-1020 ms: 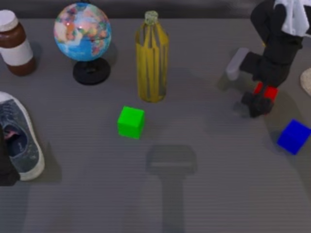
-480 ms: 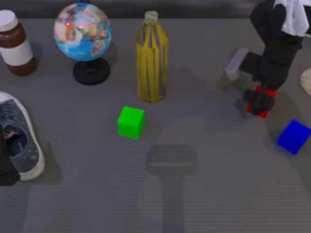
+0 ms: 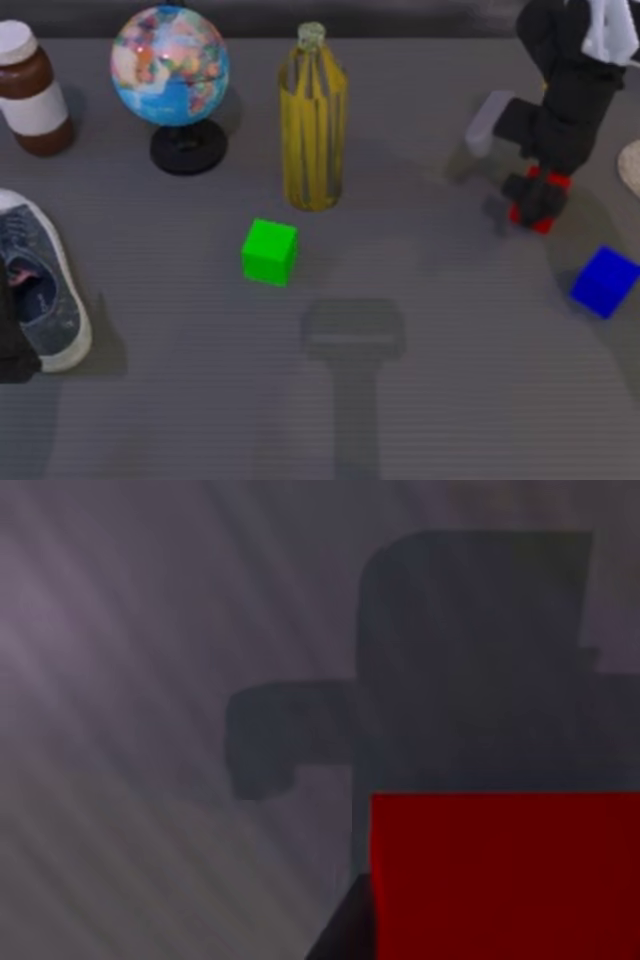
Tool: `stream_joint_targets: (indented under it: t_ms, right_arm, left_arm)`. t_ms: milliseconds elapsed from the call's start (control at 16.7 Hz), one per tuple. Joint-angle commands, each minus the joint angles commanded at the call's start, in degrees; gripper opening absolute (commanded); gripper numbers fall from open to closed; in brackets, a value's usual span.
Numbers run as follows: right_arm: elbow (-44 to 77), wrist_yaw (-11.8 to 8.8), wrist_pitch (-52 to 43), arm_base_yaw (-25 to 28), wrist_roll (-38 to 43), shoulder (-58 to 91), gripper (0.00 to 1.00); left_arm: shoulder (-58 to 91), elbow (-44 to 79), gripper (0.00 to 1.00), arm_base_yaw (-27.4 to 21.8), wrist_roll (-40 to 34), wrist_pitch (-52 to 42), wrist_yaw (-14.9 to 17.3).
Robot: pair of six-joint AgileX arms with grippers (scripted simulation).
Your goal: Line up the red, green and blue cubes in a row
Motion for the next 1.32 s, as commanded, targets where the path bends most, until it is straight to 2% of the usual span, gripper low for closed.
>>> stream_joint_targets:
  t_ms: [360, 660, 780, 1020, 1320]
  right_arm:
    - [8.83, 0.06, -11.37, 0.35, 0.0, -2.05, 0.0]
    - [9.03, 0.05, -11.56, 0.2, 0.14, -2.0, 0.0]
    - [9.25, 0.03, -11.71, 2.21, 0.76, -2.04, 0.0]
    - [9.73, -0.03, -12.35, 12.69, 4.2, -2.47, 0.0]
    - [9.34, -0.18, -13.68, 32.31, 10.39, -3.37, 0.0]
  left_arm:
    - [0.0, 0.0, 1.0, 0.0, 0.0, 0.0, 0.0]
    - [0.0, 0.0, 1.0, 0.0, 0.0, 0.0, 0.0]
    - [0.0, 0.0, 1.0, 0.0, 0.0, 0.0, 0.0]
    - [0.0, 0.0, 1.0, 0.0, 0.0, 0.0, 0.0]
    - [0.0, 0.0, 1.0, 0.0, 0.0, 0.0, 0.0]
